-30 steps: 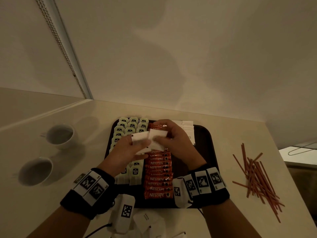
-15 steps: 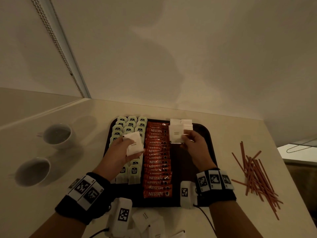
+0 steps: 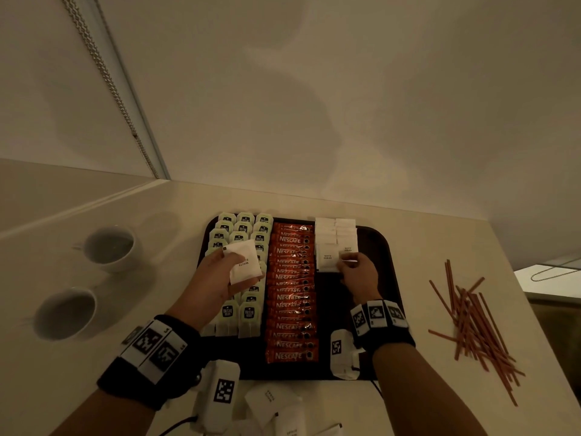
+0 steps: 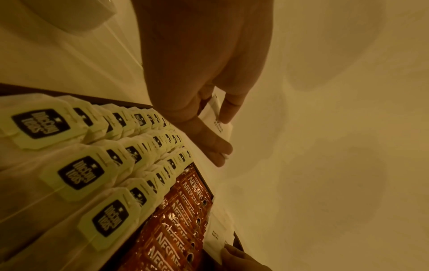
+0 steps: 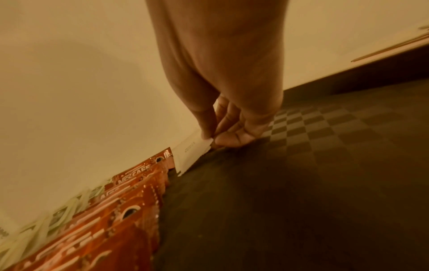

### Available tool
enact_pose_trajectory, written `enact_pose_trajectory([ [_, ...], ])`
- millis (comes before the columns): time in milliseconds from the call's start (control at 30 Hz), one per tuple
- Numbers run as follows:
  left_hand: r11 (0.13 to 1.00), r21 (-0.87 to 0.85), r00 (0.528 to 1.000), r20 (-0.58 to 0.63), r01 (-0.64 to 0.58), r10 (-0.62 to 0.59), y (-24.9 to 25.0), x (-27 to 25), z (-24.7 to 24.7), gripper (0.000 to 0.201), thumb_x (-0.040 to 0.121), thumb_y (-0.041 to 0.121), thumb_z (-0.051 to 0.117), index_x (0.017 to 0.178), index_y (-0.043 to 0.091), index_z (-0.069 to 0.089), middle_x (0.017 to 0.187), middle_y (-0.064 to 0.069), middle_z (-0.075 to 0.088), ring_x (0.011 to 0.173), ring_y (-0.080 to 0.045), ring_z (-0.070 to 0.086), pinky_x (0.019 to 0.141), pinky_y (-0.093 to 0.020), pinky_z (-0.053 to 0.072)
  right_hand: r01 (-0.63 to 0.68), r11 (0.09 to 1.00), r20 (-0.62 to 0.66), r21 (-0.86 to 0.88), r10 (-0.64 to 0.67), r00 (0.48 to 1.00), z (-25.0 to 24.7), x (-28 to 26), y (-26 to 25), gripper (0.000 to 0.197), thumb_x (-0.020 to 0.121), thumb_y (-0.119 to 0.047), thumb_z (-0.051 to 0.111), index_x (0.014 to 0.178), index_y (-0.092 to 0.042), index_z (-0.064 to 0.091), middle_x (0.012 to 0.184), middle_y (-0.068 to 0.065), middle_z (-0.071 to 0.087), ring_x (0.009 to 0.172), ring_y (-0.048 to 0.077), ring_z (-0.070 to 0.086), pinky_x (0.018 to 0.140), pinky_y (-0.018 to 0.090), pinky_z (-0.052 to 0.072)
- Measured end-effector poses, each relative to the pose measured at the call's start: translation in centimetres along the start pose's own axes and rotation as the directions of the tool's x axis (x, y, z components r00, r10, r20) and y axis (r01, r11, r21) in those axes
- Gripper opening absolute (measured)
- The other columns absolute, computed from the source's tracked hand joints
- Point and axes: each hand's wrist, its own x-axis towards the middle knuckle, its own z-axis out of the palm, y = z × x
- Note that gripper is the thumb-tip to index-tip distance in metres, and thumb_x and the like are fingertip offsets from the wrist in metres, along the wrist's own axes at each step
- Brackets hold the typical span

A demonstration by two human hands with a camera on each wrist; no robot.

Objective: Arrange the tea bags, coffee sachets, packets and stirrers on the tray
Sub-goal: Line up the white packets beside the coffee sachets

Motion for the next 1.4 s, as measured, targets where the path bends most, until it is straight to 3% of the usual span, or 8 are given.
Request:
enact_pose_trajectory([
  [367,0.998,-0.047,0.999,-0.012,0.044,-0.045,0.5,-0.3,0.3,0.011,0.097,0.016,0.046,0.106,0.012,0.051,0.096,-0.016,0.058,0.082,-0.036,0.063,0.05,-0.031,0.057,0.032,0.993,-0.068,-0.115,-0.04,0.997,0.7,0.5,-0.5,0.018,0.085,-0.015,0.067,0.1,-0.007,0.06,0.102,0.007,0.063,0.097,0.021,0.061,0.086,0.039,0.054],
  [500,0.999,-0.036,0.999,-0.022,0.026,-0.027,0.4,0.1,0.4,0.018,0.099,0.016,0.043,0.116,0.01,0.045,0.095,-0.015,0.059,0.081,-0.031,0.061,0.047,-0.03,0.057,0.082,0.987,-0.077,-0.136,-0.093,0.993,0.3,-0.7,-2.0,0.02,0.088,-0.019,0.064,0.103,-0.006,0.059,0.102,0.007,0.063,0.085,0.012,0.055,0.062,0.017,0.043],
  [600,1.0,0.002,1.0,-0.005,-0.008,0.008,0.0,0.4,0.3,0.03,0.099,0.013,0.043,0.128,0.006,0.043,0.118,-0.018,0.057,0.099,-0.033,0.06,0.057,-0.033,0.06,0.213,0.977,0.173,0.002,-0.21,0.962,0.8,-3.8,-4.9,0.018,0.09,-0.028,0.06,0.097,-0.013,0.058,0.098,-0.001,0.062,0.085,0.011,0.058,0.064,0.014,0.043],
  [767,0.965,0.201,0.986,0.049,-0.167,0.16,0.1,0.0,1.5,0.014,0.1,0.009,0.041,0.11,0.008,0.051,0.113,-0.011,0.057,0.102,-0.024,0.059,0.079,-0.035,0.054,0.281,0.944,0.582,0.173,-0.328,0.744,3.0,-8.8,-7.7,0.022,0.085,-0.035,0.065,0.094,-0.015,0.061,0.099,0.006,0.064,0.091,0.018,0.062,0.083,0.031,0.053],
  [933,0.915,0.348,0.976,0.142,-0.205,0.165,-0.1,-0.5,1.2,0.007,0.092,0.005,0.053,0.098,0.007,0.056,0.1,-0.006,0.064,0.09,-0.018,0.061,0.07,-0.023,0.049,0.255,0.903,0.459,0.345,-0.399,0.794,2.6,-8.8,-8.5,0.005,0.09,-0.01,0.058,0.091,-0.013,0.061,0.096,0.007,0.061,0.086,0.018,0.059,0.07,0.024,0.052],
  [1100,0.848,0.459,0.954,0.256,-0.265,0.159,0.0,-0.9,1.2,0.012,0.087,0.007,0.064,0.094,0.017,0.066,0.084,-0.002,0.069,0.076,-0.016,0.06,0.068,-0.027,0.046,0.434,0.862,0.471,0.263,-0.507,0.721,1.8,-8.5,-9.3,0.019,0.088,-0.009,0.061,0.102,-0.019,0.067,0.089,0.002,0.063,0.083,0.015,0.062,0.069,0.023,0.054],
  [1233,0.876,0.408,0.957,0.236,-0.255,0.169,-0.1,-0.9,1.6,0.014,0.087,0.001,0.061,0.095,0.013,0.064,0.096,-0.008,0.071,0.089,-0.021,0.067,0.073,-0.023,0.054,0.255,0.909,0.482,0.329,-0.394,0.783,1.0,-8.4,-8.6,0.03,0.084,-0.019,0.069,0.112,-0.017,0.059,0.106,0.009,0.064,0.097,0.025,0.065,0.082,0.04,0.057],
  [1400,0.875,0.444,0.967,0.235,-0.194,0.096,-0.4,-1.1,1.8,0.017,0.087,0.003,0.063,0.101,0.011,0.061,0.097,-0.008,0.069,0.082,-0.018,0.068,0.066,-0.021,0.054,0.111,0.907,0.472,0.407,-0.313,0.824,0.8,-8.8,-6.4,0.014,0.088,-0.008,0.061,0.101,-0.007,0.058,0.102,0.014,0.063,0.091,0.023,0.064,0.079,0.033,0.056],
])
